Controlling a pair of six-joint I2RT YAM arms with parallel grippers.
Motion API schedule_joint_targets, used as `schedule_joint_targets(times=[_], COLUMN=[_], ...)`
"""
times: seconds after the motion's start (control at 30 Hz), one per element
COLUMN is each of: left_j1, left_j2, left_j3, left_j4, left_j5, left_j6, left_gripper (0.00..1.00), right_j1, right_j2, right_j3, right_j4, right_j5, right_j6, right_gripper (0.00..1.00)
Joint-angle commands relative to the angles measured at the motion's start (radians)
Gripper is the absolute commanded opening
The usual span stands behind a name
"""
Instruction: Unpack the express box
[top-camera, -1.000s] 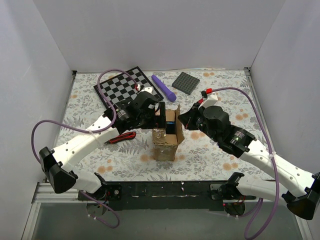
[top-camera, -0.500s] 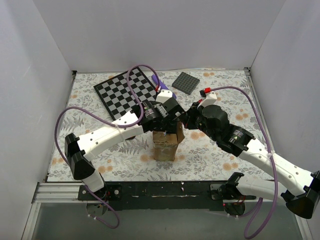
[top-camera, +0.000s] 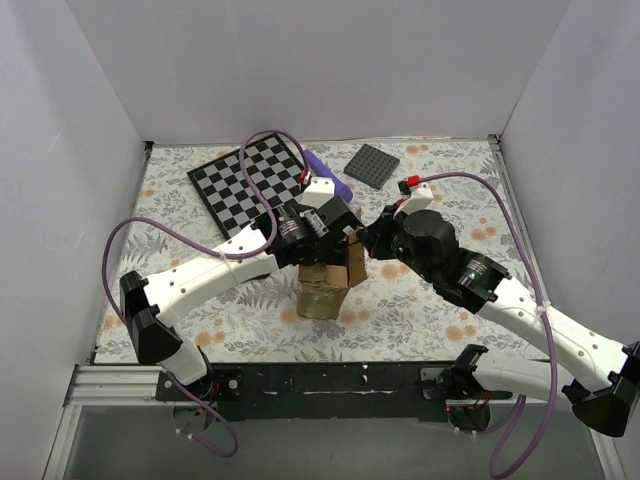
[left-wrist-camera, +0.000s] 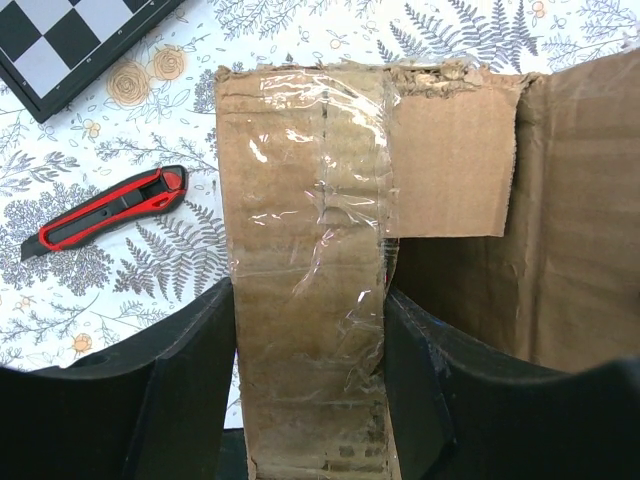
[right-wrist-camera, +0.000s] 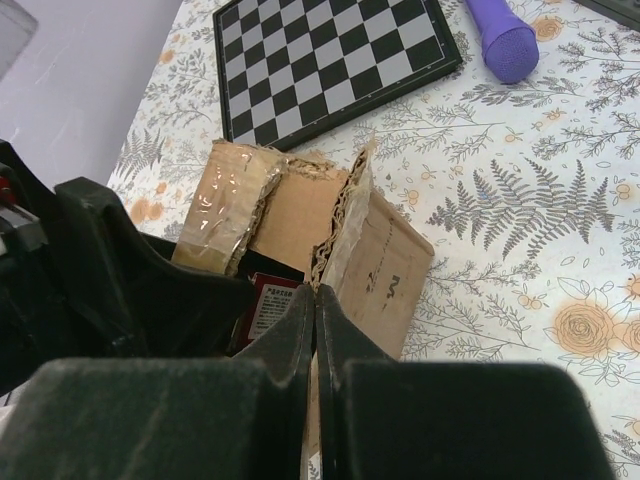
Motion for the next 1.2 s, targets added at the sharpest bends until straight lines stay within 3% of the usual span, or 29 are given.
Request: schedule_joint_targets(times=[0.0, 0.43, 0.73, 1.17], left_j1=[0.002, 0.052, 0.224, 0.264], left_j2=[-0.083, -0.264, -0.428, -0.502], left_j3=[0.003, -0.126, -0.310, -0.424], left_j4=[-0.005, 0.139, 0.337, 0.501], left_j5=[-0.064, -0.034, 0.219, 0.387], left_j6=[-0.002, -0.023, -0.009, -0.029], left_gripper=[0.23, 0.00, 0.00, 0.00], right_j1=[-0.002, 0.000, 0.000, 0.000], right_j2=[-0.027, -0.050, -0.067, -0.093], right_j3=[0.028, 0.007, -0.018, -0.073], right_j4=[0.031, 0.034, 0.044, 0.069], right_j5=[0.057, 0.051, 0.041, 0.034], right_j6=[-0.022, -0.024, -0.019, -0.024], right_gripper=[0.01, 0.01, 0.01, 0.01])
